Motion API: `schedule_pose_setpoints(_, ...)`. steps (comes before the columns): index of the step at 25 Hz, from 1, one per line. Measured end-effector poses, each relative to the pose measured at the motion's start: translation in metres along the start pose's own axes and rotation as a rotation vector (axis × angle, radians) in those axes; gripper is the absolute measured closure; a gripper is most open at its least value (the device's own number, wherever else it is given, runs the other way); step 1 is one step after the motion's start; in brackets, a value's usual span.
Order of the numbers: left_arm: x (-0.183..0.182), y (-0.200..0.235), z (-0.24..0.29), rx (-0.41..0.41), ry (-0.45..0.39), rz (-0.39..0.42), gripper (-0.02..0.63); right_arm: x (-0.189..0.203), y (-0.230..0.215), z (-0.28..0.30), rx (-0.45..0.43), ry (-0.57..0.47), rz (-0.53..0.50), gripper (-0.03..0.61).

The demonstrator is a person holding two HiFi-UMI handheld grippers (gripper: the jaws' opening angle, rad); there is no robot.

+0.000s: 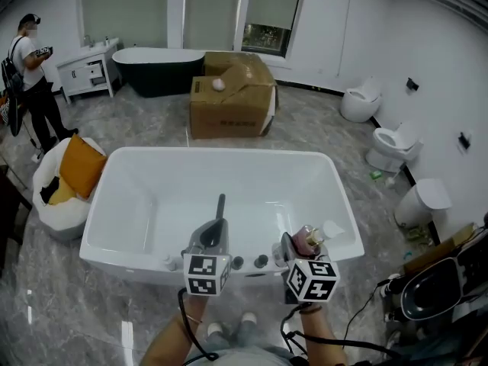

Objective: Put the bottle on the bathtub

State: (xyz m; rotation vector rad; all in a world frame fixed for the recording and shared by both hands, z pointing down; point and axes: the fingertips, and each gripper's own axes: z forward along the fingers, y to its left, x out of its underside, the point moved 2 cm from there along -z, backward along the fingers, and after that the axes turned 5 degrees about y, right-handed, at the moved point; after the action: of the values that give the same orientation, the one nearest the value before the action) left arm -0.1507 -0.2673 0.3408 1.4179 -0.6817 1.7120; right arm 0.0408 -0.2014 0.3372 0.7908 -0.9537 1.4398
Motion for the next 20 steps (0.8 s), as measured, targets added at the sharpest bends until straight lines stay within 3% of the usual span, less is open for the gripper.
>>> schedule_pose_setpoints(20, -0.003, -0.146, 0.081, 0.332, 0.024, 0.059, 0.604, 0.019, -0.127, -0.071, 0.294, -0.012, 0.122, 0.36)
